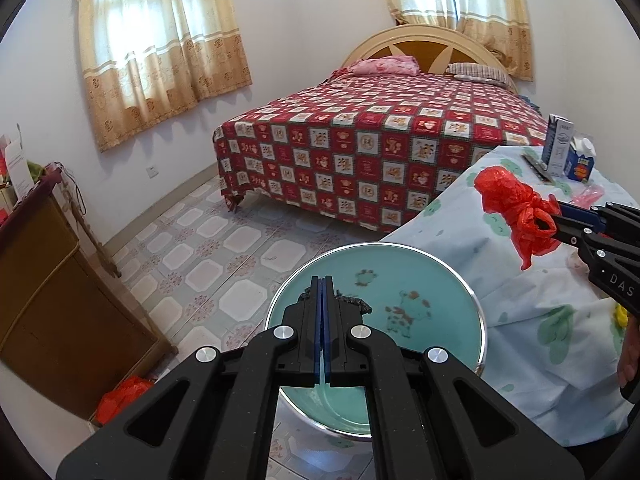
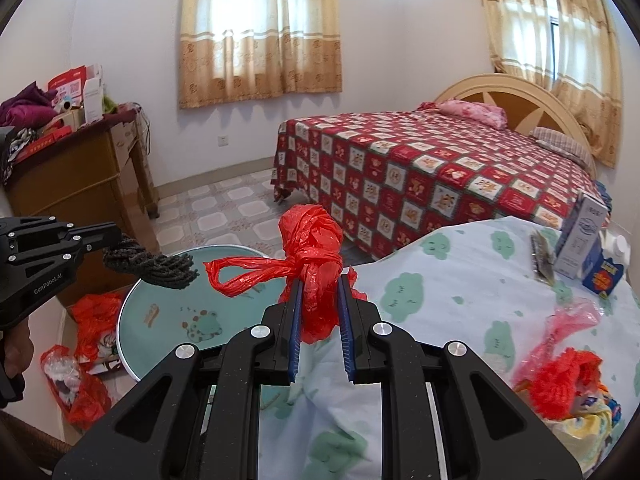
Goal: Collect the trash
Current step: 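Carry the red bag and black cord over the teal bucket with both tools, then open both tools to drop the red bag and black cord into the bucket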
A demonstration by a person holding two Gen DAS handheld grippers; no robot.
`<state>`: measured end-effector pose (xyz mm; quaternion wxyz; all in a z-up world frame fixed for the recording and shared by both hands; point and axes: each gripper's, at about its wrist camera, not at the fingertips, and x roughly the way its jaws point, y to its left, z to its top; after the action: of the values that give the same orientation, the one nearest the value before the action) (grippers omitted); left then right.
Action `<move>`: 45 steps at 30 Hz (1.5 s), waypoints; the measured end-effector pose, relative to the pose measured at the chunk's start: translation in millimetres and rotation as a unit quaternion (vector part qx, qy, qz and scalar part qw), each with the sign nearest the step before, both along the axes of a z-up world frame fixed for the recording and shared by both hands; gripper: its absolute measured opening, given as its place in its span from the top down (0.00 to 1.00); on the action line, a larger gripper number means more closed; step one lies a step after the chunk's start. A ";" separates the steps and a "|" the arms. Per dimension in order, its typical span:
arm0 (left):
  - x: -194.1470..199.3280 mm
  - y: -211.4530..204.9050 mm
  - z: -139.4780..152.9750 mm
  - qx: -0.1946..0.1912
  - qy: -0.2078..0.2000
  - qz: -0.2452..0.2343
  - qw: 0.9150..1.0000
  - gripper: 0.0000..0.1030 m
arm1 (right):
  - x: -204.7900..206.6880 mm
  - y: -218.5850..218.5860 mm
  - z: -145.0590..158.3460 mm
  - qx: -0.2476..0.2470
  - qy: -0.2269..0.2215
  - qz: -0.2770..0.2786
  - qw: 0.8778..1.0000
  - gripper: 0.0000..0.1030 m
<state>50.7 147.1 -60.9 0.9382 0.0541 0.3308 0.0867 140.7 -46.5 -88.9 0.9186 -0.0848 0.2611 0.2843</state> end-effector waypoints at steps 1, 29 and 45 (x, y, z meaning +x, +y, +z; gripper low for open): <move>-0.8 3.1 -1.4 -0.001 0.001 0.002 1.000 1.00 | 0.2 2.1 -1.2 -0.001 0.001 0.002 1.000 0.83; -1.0 25.2 -11.9 -0.022 0.014 0.018 1.000 0.97 | 1.5 40.2 -18.2 -0.026 0.023 0.052 0.998 0.76; -1.6 13.8 -13.1 -0.013 0.012 0.016 1.000 0.44 | -1.5 22.7 -21.9 -0.024 0.017 0.023 0.999 0.42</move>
<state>49.0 160.9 -74.0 0.9333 0.0380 0.3438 0.0965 139.1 -23.8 -110.8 0.9049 -0.1075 0.2815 0.3005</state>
